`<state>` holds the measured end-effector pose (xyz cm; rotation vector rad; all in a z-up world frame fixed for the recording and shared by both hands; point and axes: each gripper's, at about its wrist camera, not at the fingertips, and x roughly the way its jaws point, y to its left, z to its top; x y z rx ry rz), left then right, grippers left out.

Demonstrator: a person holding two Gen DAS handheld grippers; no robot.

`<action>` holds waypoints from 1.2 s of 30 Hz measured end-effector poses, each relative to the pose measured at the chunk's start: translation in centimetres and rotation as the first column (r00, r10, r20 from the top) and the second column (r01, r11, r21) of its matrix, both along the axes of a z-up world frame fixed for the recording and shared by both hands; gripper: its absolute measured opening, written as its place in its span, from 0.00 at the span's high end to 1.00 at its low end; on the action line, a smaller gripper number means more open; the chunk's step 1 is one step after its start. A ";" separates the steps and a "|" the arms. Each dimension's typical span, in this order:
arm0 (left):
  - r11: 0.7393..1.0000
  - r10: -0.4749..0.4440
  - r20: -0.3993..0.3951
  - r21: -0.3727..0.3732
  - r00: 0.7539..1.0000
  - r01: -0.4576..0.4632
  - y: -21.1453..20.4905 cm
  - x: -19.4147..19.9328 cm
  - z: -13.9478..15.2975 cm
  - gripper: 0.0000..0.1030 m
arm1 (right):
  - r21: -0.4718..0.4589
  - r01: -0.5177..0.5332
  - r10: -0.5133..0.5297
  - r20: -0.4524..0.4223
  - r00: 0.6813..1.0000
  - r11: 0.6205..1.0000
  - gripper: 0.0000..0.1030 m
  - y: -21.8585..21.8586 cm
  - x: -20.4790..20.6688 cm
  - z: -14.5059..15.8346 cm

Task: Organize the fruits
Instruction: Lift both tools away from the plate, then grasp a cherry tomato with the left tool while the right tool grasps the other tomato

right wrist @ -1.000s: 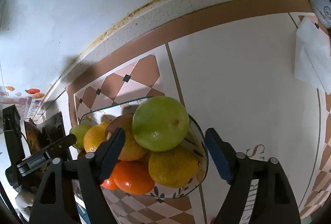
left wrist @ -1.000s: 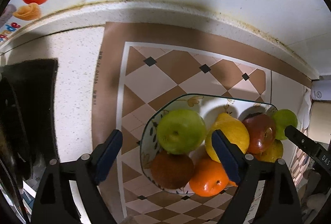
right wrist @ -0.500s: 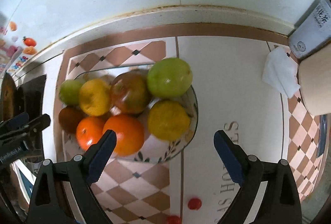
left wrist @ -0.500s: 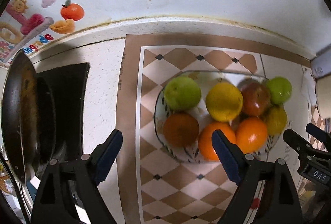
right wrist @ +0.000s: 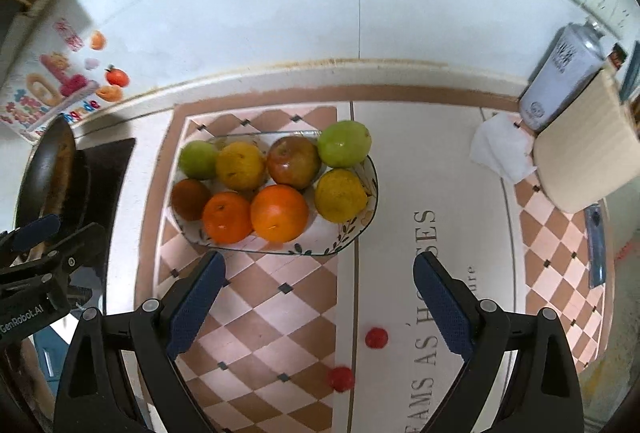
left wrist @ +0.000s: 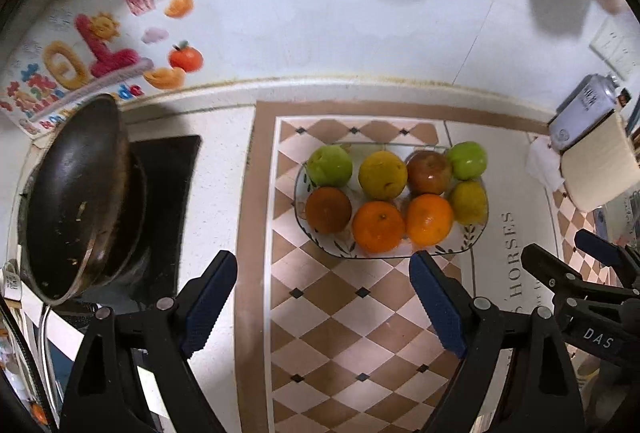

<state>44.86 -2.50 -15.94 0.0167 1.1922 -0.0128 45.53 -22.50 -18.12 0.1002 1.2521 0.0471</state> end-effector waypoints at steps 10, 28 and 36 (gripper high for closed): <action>0.999 -0.032 0.134 -0.028 0.991 0.036 0.1 -5.8 6.0 0.15 | -0.018 -0.016 0.018 0.132 0.991 1.000 0.06 1.1 -6.6 7.1; 0.997 -0.069 0.244 -0.004 0.967 0.072 -0.5 -12.0 10.1 0.15 | -0.008 0.031 -0.028 0.288 0.957 0.999 0.05 1.4 -14.1 13.9; 0.998 -0.068 0.220 0.000 0.973 0.070 -0.6 -12.0 9.4 0.15 | 0.065 0.044 -0.059 0.253 0.966 0.997 0.05 0.8 -14.1 12.5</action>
